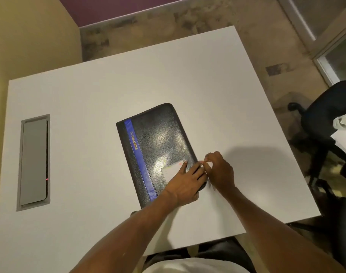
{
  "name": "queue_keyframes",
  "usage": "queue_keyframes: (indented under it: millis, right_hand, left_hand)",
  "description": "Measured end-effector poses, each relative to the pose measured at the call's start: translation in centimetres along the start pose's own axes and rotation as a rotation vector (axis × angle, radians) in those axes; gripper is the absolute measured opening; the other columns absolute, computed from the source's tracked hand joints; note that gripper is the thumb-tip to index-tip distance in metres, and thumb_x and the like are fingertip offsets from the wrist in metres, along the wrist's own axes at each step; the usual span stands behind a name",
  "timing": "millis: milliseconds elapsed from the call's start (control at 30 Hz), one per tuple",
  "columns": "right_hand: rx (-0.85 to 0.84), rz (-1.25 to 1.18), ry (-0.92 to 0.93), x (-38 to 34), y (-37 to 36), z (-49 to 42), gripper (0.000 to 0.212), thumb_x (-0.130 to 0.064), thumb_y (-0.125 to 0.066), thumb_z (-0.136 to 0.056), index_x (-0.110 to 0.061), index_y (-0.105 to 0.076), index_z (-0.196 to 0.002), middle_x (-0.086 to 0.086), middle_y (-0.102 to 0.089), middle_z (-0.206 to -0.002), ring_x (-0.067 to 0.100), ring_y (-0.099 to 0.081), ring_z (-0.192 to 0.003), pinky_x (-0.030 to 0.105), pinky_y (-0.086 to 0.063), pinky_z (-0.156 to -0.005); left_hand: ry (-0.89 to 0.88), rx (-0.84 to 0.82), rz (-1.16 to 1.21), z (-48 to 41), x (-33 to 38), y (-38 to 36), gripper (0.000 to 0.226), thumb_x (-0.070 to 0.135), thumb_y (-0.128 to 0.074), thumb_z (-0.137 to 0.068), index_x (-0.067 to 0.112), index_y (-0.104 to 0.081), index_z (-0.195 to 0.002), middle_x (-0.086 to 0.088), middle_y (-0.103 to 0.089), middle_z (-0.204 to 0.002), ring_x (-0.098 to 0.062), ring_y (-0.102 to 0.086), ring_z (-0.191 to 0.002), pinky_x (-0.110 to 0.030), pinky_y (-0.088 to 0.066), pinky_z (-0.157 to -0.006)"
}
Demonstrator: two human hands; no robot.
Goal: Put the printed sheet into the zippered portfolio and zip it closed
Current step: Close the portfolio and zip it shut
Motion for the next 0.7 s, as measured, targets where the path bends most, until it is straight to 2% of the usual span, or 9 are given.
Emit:
queue_keyframes:
  millis: [200,300,433,600,700]
  right_hand:
    - [0.027,0.003,0.189,-3.5,0.6,-5.9,0.017,-0.030,-0.068,-0.095,-0.014,-0.063,-0.090,0.002,-0.061,-0.090,0.029,-0.061,-0.071,0.045,-0.054,-0.063]
    - [0.004,0.051,0.214,-5.3,0.7,-9.2,0.018,-0.029,-0.068,-0.096,-0.012,-0.064,-0.091,0.006,-0.061,-0.093,0.034,-0.063,-0.073,0.047,-0.054,-0.067]
    - [-0.016,0.111,0.210,-7.4,0.2,-13.3,0.017,-0.028,-0.067,-0.097,-0.013,-0.063,-0.091,0.007,-0.063,-0.096,0.035,-0.064,-0.076,0.046,-0.055,-0.073]
    - [0.033,0.155,0.240,-9.2,-0.2,-17.7,0.014,-0.024,-0.070,-0.094,-0.011,-0.065,-0.091,0.009,-0.063,-0.093,0.036,-0.063,-0.075,0.044,-0.052,-0.071]
    - [0.035,0.158,0.260,-10.4,-0.6,-20.1,0.013,-0.022,-0.070,-0.093,-0.012,-0.064,-0.088,0.008,-0.063,-0.090,0.035,-0.063,-0.072,0.043,-0.052,-0.068]
  left_hand:
    - [0.003,-0.019,-0.011,0.3,0.0,-0.3,0.055,0.032,-0.053,-0.095,0.010,-0.043,-0.145,-0.012,-0.046,-0.151,-0.036,-0.029,-0.154,-0.065,-0.031,-0.116]
    - [-0.012,-0.004,-0.036,0.6,0.1,-0.7,0.057,0.031,-0.055,-0.095,0.009,-0.043,-0.146,-0.013,-0.046,-0.153,-0.038,-0.031,-0.153,-0.062,-0.025,-0.122]
    - [-0.022,0.013,-0.052,0.8,0.3,-1.7,0.056,0.030,-0.060,-0.092,0.009,-0.047,-0.142,-0.014,-0.051,-0.147,-0.039,-0.036,-0.149,-0.063,-0.018,-0.125]
    - [-0.062,-0.026,-0.043,0.5,0.1,-2.4,0.062,0.034,-0.069,-0.086,0.008,-0.048,-0.139,-0.016,-0.051,-0.139,-0.041,-0.037,-0.145,-0.064,-0.013,-0.125]
    - [-0.096,0.035,-0.027,0.4,0.1,-2.8,0.046,0.031,-0.059,-0.092,0.009,-0.054,-0.131,-0.013,-0.056,-0.130,-0.039,-0.043,-0.138,-0.064,-0.007,-0.126]
Point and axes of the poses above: each hand's wrist, its own z-axis away from the middle knuckle, its own y-axis out of the back of the hand, x = y × z, the point moved 2 cm from there along -z, towards the middle knuckle
